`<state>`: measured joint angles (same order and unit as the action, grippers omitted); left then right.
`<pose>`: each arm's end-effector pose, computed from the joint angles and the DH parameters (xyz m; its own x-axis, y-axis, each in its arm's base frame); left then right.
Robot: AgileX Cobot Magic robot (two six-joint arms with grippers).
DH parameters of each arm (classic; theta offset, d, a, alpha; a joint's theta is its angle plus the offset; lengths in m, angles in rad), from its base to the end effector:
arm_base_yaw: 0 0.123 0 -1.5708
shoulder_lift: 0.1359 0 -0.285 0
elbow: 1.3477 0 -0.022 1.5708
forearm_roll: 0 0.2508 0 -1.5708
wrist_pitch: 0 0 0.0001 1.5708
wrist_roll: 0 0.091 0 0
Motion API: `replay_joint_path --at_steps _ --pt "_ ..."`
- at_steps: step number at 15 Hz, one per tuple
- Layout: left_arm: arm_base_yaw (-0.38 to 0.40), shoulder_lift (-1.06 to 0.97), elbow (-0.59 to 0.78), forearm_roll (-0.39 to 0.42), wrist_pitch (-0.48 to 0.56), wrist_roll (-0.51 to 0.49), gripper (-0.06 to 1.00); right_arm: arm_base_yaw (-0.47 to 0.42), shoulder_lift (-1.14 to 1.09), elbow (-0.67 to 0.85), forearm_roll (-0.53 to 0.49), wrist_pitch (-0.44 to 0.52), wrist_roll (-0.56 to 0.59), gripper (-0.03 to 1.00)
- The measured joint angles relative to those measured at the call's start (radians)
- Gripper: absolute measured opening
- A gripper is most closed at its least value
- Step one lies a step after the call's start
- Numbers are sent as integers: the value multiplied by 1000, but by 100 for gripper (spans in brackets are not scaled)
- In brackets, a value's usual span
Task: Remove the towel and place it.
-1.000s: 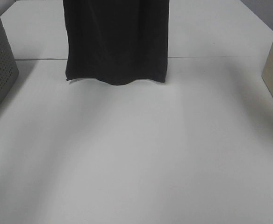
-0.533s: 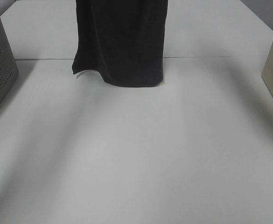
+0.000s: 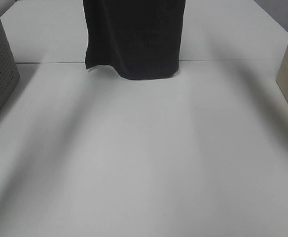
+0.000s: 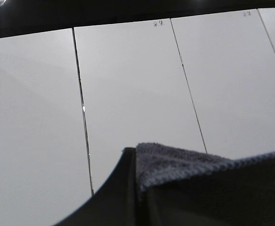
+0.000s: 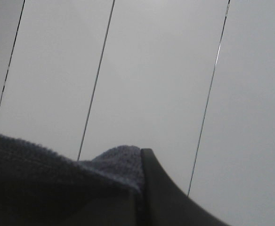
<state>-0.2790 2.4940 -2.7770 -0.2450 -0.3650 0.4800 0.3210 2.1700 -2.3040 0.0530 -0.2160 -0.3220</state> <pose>0.5235 -0.1418 0.4339 0.6703 0.0649 -0.7392 0.0474 0.9904 0.1299 0.4876 0.1610 0.4493 0.4686 -0.1255 -0.8745 -0.1874 0.9532 -0.2372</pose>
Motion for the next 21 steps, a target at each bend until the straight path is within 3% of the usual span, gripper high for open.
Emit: replay_joint_path --at_steps 3,6,7,10,13,14,15,16,18,21 --pt "3 1 0 27 30 -58 0 0 7 -2 0 -9 2 1" --pt "3 1 0 69 159 -72 0 0 8 -2 0 45 3 1" --pt "3 0 0 74 243 -72 0 0 8 -2 1 116 6 1" --pt "3 -35 0 79 642 -71 0 0 -1 -2 57 467 49 1" --pt "3 -121 0 80 1131 -71 0 0 -74 -2 95 942 77 1" --pt "3 -138 0 80 1207 -71 0 0 -89 -2 95 1008 80 1" --pt "3 -184 -4 81 1429 -71 0 0 -151 -2 80 1276 101 1" --pt "3 -198 -4 81 1518 -72 0 0 -175 -2 74 1372 105 1" --pt "3 -210 -4 78 1574 -107 0 0 -217 -2 69 1426 111 1" --pt "3 -220 2 77 1585 -269 0 0 -250 5 67 1433 126 1"
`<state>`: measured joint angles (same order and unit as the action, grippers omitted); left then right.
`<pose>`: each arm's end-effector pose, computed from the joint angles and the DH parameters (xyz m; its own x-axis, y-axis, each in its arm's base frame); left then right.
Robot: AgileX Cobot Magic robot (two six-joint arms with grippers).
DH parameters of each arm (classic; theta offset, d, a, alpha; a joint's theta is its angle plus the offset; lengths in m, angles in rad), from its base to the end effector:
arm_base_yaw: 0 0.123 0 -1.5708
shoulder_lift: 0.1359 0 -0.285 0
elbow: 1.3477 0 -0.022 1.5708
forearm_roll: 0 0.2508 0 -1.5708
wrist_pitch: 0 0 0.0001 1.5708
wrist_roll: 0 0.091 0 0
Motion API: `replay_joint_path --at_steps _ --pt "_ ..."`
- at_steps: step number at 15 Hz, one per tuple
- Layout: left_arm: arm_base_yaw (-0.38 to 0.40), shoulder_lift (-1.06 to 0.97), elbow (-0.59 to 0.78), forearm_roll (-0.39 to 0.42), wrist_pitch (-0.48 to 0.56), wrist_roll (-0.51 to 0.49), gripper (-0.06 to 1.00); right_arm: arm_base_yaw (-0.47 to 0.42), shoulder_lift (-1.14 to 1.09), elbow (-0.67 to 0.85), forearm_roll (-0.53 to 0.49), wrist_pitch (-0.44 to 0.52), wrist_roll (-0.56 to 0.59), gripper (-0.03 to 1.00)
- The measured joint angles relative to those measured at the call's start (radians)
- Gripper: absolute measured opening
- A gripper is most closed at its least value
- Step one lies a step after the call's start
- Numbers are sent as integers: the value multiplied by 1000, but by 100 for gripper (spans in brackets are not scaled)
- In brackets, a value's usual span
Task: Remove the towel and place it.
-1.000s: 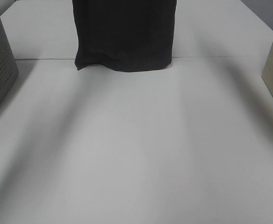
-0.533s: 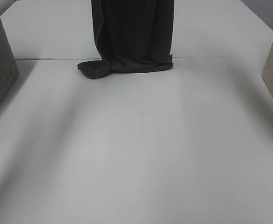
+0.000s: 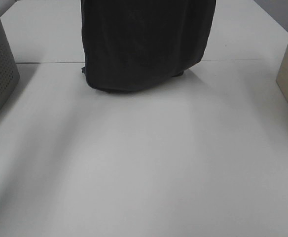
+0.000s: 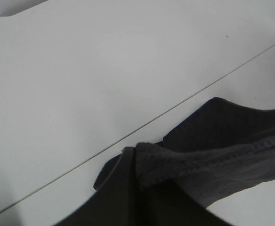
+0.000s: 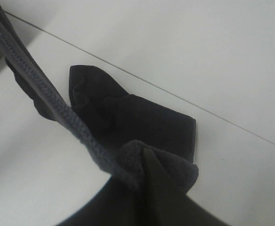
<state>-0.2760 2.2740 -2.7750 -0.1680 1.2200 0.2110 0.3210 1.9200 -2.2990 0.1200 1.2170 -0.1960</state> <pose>0.4591 -0.1449 0.4181 -0.4985 0.2974 -0.8143 0.4728 0.8806 0.0321 0.3889 0.1401 0.4459 -0.5779 -0.3530 -0.7358 -0.4862 0.8731 -0.0371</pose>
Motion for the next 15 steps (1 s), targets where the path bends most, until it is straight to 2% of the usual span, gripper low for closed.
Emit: replay_joint_path --at_steps 2,4,8,9,15 --pt "0 -40 79 -9 0 -48 0 0 -26 41 0 1 4 1" --pt "0 -143 277 -18 0 -64 0 0 -89 150 7 1 9 1" --pt "-4 -474 782 -35 0 -8 0 1 -233 401 64 -1 35 1" --pt "-7 -629 993 -52 -3 44 0 2 -302 515 101 -2 51 1" --pt "-11 -844 1411 -114 -21 88 0 11 -461 848 154 -4 55 1"
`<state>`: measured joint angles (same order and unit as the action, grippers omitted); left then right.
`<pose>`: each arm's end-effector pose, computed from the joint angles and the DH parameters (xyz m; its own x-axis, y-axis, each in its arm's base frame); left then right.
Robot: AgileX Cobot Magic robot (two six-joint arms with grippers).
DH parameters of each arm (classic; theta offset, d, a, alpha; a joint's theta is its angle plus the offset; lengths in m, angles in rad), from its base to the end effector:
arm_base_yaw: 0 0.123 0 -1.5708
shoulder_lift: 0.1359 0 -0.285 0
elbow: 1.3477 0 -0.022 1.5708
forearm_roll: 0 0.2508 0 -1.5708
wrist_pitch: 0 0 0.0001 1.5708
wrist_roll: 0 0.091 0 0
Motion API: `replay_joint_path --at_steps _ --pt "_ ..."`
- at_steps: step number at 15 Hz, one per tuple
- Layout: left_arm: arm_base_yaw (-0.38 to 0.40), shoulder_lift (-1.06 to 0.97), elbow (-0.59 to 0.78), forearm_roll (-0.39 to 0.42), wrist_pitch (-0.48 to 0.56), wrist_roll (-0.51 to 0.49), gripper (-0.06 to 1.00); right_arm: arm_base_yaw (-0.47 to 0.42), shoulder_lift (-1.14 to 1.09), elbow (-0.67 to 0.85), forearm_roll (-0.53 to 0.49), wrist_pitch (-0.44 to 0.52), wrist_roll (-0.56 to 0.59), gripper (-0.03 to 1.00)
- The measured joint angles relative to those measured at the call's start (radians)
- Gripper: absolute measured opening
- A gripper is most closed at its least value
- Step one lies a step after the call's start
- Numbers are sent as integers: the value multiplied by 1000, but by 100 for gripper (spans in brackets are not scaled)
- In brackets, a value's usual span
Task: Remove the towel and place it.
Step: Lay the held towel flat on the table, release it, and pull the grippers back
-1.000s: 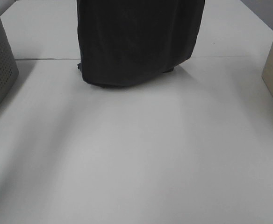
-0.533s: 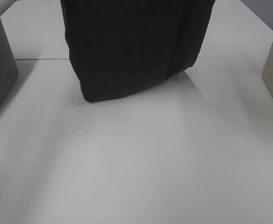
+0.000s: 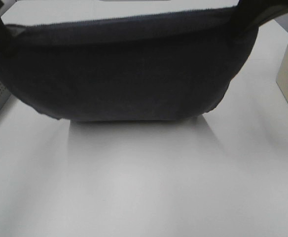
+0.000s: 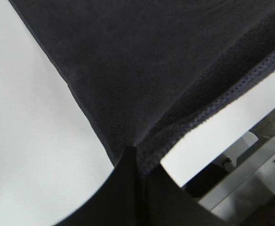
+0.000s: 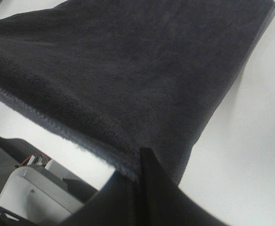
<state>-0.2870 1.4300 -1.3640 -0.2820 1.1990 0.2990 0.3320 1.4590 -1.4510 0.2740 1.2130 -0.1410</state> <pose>0.2653 -0.1029 0.3546 -0.7925 0.4282 -0.4342 0.5347 0.8303 -0.1573 0.2698 0.1174 0.3704 -0.8327 -0.3309 -0.4440 -0.4556 0.8652 0.2094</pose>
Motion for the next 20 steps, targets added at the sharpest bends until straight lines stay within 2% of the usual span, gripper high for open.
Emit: replay_joint_path --at_steps 2,6,11,14,16,20 --pt "-7 -5 97 -42 -6 1 0 1 -25 89 -1 -2 0 1" --pt "-60 -7 242 -64 -11 3 0 1 -33 254 1 -4 0 1" --pt "-72 -7 386 -102 -17 3 0 1 -34 419 69 -6 0 1" --pt "-72 -5 511 -194 -18 14 0 1 -34 566 101 -9 0 1" --pt "-80 19 560 -230 -20 26 0 1 -34 604 104 -9 0 1" --pt "-185 89 583 -227 -36 48 0 1 -35 613 80 -8 0 1"
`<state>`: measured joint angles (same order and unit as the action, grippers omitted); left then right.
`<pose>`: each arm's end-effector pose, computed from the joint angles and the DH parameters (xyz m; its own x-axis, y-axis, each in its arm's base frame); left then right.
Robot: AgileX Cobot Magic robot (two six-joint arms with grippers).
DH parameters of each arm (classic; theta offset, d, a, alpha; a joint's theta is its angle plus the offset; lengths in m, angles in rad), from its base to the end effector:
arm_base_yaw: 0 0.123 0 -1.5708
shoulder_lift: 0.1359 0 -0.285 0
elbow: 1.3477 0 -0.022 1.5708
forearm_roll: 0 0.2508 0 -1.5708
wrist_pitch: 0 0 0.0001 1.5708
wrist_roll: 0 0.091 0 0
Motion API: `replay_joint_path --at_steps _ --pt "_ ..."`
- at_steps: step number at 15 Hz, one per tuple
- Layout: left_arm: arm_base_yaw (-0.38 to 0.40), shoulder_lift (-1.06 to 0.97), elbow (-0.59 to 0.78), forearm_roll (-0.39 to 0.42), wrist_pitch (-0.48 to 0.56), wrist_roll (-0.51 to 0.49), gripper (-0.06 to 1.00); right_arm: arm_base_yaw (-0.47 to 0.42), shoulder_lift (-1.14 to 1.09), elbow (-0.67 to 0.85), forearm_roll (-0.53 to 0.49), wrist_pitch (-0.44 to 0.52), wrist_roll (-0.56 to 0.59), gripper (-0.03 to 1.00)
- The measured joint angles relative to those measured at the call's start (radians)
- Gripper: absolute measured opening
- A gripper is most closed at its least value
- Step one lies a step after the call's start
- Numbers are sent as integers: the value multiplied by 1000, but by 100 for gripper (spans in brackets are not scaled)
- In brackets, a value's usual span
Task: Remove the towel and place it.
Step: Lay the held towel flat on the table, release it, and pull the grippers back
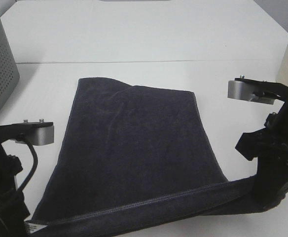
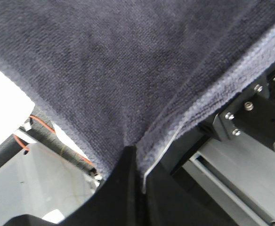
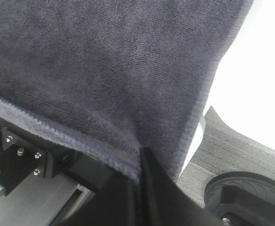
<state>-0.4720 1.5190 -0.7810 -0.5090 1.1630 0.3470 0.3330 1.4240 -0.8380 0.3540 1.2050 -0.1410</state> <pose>0.1785 -0.1369 0.1927 -0.8245 0.5503 0.1320 0.4407 0.7708 -0.4600 0.1964 0.0991 0.2218 -0.9366 -0.3335 0.1078 -0.2843 0.9028 0.3228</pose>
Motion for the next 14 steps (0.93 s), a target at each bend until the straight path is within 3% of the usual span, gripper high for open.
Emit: replay_joint_path --at_steps 7,14 --pt "-33 34 2 9 -21 -16 0 0 0 2 -10 1 0 1" --pt "-33 43 5 12 1 -21 0 -1 30 128 39 -3 -3 1"
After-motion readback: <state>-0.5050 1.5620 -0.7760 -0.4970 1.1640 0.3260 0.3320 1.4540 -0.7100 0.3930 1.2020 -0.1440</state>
